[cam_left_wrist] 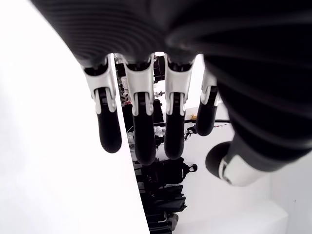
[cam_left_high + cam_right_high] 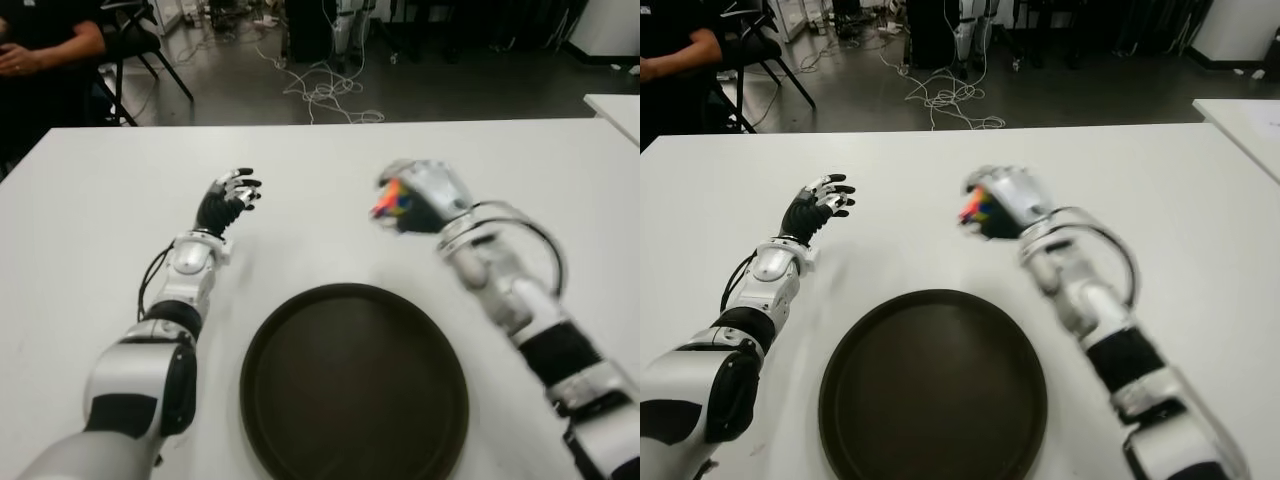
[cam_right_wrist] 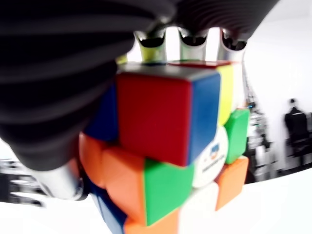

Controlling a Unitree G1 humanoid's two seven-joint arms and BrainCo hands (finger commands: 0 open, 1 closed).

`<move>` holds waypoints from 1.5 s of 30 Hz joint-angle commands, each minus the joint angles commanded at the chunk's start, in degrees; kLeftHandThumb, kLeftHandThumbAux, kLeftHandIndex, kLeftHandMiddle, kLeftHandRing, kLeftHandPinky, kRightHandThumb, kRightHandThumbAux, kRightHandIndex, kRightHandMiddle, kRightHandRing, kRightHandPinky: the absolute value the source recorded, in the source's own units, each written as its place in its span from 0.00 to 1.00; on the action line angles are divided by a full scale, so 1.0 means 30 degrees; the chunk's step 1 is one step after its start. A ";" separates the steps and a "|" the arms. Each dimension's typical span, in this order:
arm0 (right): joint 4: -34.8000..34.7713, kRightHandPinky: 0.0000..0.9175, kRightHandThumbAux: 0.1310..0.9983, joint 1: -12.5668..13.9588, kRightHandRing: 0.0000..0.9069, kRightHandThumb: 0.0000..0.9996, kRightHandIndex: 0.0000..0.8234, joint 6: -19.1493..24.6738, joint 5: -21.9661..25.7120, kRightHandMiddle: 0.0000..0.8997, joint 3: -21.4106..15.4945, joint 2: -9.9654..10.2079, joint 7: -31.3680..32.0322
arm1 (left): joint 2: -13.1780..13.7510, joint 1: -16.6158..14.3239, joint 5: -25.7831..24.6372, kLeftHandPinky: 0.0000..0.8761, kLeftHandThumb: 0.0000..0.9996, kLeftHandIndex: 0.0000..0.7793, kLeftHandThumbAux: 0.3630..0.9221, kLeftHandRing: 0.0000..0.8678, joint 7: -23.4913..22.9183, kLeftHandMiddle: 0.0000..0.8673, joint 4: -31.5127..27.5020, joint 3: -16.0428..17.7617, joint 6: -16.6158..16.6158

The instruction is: Pick up the Rubik's Cube and put it in the plate

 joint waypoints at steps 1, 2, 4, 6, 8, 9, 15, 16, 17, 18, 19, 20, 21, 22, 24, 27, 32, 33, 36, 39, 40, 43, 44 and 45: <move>-0.0359 0.48 0.70 0.0242 0.51 0.69 0.50 -0.0466 0.0314 0.51 0.0231 0.0073 0.0414 | -0.0011 0.0005 -0.0020 0.36 0.15 0.28 0.47 0.35 -0.0004 0.36 -0.0008 0.0007 -0.0021; -0.0888 0.47 0.70 0.0475 0.51 0.69 0.50 -0.0960 0.0679 0.51 0.0491 0.0010 0.1082 | -0.0020 0.0001 -0.0052 0.36 0.15 0.28 0.47 0.35 -0.0030 0.36 -0.0012 0.0024 0.0000; -0.1678 0.47 0.70 0.0729 0.50 0.69 0.50 -0.1738 0.1282 0.51 0.0745 -0.0317 0.2309 | -0.0024 -0.0012 -0.0088 0.35 0.15 0.27 0.48 0.35 -0.0062 0.36 -0.0015 0.0043 0.0061; -0.2080 0.48 0.70 0.0749 0.51 0.69 0.50 -0.2514 0.1908 0.52 0.0748 -0.0732 0.3482 | -0.0014 -0.0025 -0.0083 0.35 0.16 0.27 0.49 0.35 -0.0050 0.36 -0.0014 0.0037 0.0120; -0.1904 0.48 0.70 0.0623 0.51 0.69 0.50 -0.3309 0.2392 0.53 0.0622 -0.0994 0.4233 | 0.0005 -0.0024 -0.0024 0.35 0.16 0.28 0.49 0.35 0.0015 0.36 -0.0013 -0.0013 0.0147; -0.1714 0.49 0.70 0.0555 0.52 0.69 0.50 -0.3697 0.2554 0.53 0.0550 -0.1102 0.4485 | 0.0016 -0.0021 0.0013 0.35 0.15 0.27 0.49 0.35 0.0056 0.35 -0.0016 -0.0045 0.0148; -0.1412 0.49 0.70 0.0462 0.52 0.69 0.50 -0.4408 0.2704 0.54 0.0168 -0.1286 0.5174 | 0.0037 -0.0010 0.0043 0.35 0.14 0.27 0.48 0.35 0.0116 0.35 -0.0027 -0.0095 0.0125; -0.1420 0.49 0.70 0.0436 0.52 0.69 0.50 -0.4434 0.2690 0.54 0.0094 -0.1328 0.5258 | 0.0039 -0.0007 0.0035 0.36 0.14 0.27 0.48 0.35 0.0114 0.35 -0.0027 -0.0091 0.0120; -0.1427 0.49 0.70 0.0424 0.53 0.69 0.50 -0.4454 0.2677 0.54 0.0037 -0.1340 0.5314 | 0.0040 -0.0005 0.0027 0.36 0.14 0.27 0.48 0.36 0.0110 0.36 -0.0026 -0.0089 0.0117; -0.1510 0.49 0.70 0.0399 0.53 0.69 0.50 -0.4425 0.2674 0.55 -0.0050 -0.1372 0.5399 | 0.0040 -0.0004 0.0000 0.36 0.14 0.28 0.49 0.36 0.0073 0.36 -0.0027 -0.0070 0.0099; -0.1571 0.49 0.70 0.0386 0.53 0.69 0.50 -0.4405 0.2670 0.55 -0.0116 -0.1388 0.5465 | 0.0040 -0.0004 -0.0020 0.36 0.14 0.28 0.49 0.36 0.0046 0.36 -0.0028 -0.0056 0.0087; -0.1609 0.49 0.70 0.0374 0.53 0.69 0.50 -0.4412 0.2653 0.56 -0.0162 -0.1404 0.5509 | 0.0044 -0.0009 -0.0016 0.36 0.14 0.28 0.49 0.36 0.0052 0.36 -0.0026 -0.0060 0.0092; -0.1646 0.49 0.70 0.0350 0.53 0.69 0.50 -0.4432 0.2616 0.56 -0.0200 -0.1433 0.5539 | 0.0050 -0.0014 -0.0010 0.36 0.15 0.28 0.49 0.36 0.0059 0.36 -0.0020 -0.0064 0.0106; -0.1660 0.48 0.70 0.0339 0.53 0.69 0.50 -0.4457 0.2586 0.56 -0.0225 -0.1447 0.5560 | 0.0055 -0.0018 -0.0001 0.35 0.15 0.28 0.49 0.35 0.0070 0.36 -0.0015 -0.0069 0.0119; -0.1706 0.47 0.70 0.0315 0.53 0.69 0.50 -0.4503 0.2551 0.56 -0.0282 -0.1478 0.5648 | 0.0060 -0.0017 -0.0005 0.35 0.15 0.28 0.49 0.35 0.0060 0.36 -0.0012 -0.0065 0.0115; -0.1986 0.45 0.69 0.0290 0.52 0.69 0.50 -0.4525 0.2651 0.55 -0.0400 -0.1659 0.6088 | 0.0057 -0.0007 -0.0053 0.36 0.15 0.28 0.47 0.35 -0.0010 0.36 -0.0018 -0.0024 0.0025; -0.2776 0.45 0.70 0.0404 0.52 0.69 0.50 -0.4250 0.3007 0.56 -0.0644 -0.1952 0.7316 | 0.0045 -0.0019 -0.0167 0.36 0.15 0.28 0.48 0.35 -0.0147 0.36 -0.0012 0.0077 0.0063; -0.2896 0.45 0.70 0.0430 0.52 0.69 0.50 -0.4198 0.3051 0.56 -0.0686 -0.1977 0.7489 | 0.0043 -0.0021 -0.0178 0.36 0.15 0.28 0.48 0.35 -0.0161 0.36 -0.0011 0.0090 0.0078; -0.3260 0.44 0.70 0.0431 0.52 0.69 0.50 -0.3897 0.3181 0.56 -0.0686 -0.2126 0.8398 | 0.0019 -0.0050 -0.0265 0.36 0.15 0.28 0.49 0.35 -0.0236 0.35 -0.0011 0.0171 0.0204; -0.3484 0.43 0.70 0.0507 0.51 0.69 0.50 -0.3747 0.3195 0.55 -0.0745 -0.2135 0.8761 | 0.0014 -0.0061 -0.0272 0.36 0.15 0.27 0.50 0.35 -0.0237 0.35 -0.0014 0.0189 0.0236; -0.3549 0.44 0.70 0.0544 0.52 0.69 0.50 -0.3709 0.3184 0.56 -0.0766 -0.2131 0.8852 | 0.0012 -0.0064 -0.0269 0.36 0.14 0.27 0.51 0.35 -0.0227 0.35 -0.0015 0.0188 0.0243; -0.3324 0.50 0.69 0.0932 0.58 0.70 0.50 -0.3627 0.2592 0.59 -0.0418 -0.1961 0.8661 | 0.0008 -0.0066 -0.0237 0.36 0.14 0.27 0.51 0.35 -0.0169 0.35 -0.0016 0.0163 0.0289; -0.3221 0.53 0.69 0.0970 0.61 0.70 0.50 -0.3613 0.2464 0.61 -0.0341 -0.1904 0.8598 | 0.0006 -0.0066 -0.0239 0.36 0.14 0.27 0.51 0.35 -0.0169 0.35 -0.0016 0.0164 0.0292; -0.3056 0.55 0.69 0.0933 0.63 0.70 0.50 -0.3581 0.2332 0.62 -0.0256 -0.1812 0.8543 | -0.0001 -0.0063 -0.0255 0.36 0.14 0.27 0.51 0.35 -0.0188 0.35 -0.0018 0.0178 0.0274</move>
